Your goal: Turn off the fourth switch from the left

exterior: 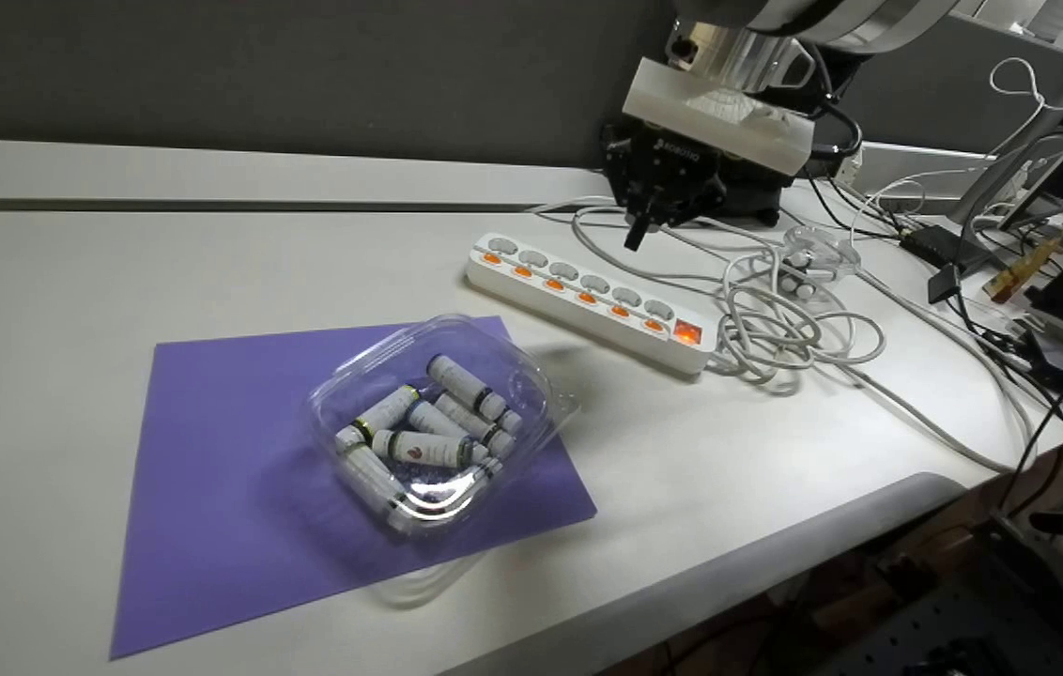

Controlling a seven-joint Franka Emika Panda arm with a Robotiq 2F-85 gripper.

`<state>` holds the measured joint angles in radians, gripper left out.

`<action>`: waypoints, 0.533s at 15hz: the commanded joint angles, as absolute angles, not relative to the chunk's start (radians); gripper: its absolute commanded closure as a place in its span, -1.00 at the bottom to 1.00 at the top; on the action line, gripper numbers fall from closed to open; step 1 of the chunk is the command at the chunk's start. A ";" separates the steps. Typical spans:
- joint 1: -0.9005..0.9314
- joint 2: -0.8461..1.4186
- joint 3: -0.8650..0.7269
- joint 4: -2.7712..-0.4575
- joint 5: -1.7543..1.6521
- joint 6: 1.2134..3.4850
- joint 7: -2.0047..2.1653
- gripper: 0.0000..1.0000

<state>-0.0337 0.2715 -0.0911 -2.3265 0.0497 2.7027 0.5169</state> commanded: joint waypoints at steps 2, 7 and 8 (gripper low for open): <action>0.047 0.382 -0.160 -2.247 0.021 2.726 0.605 1.00; 0.112 0.463 -0.193 -2.188 0.033 2.740 0.627 1.00; 0.119 0.475 -0.194 -2.179 0.038 2.736 0.629 1.00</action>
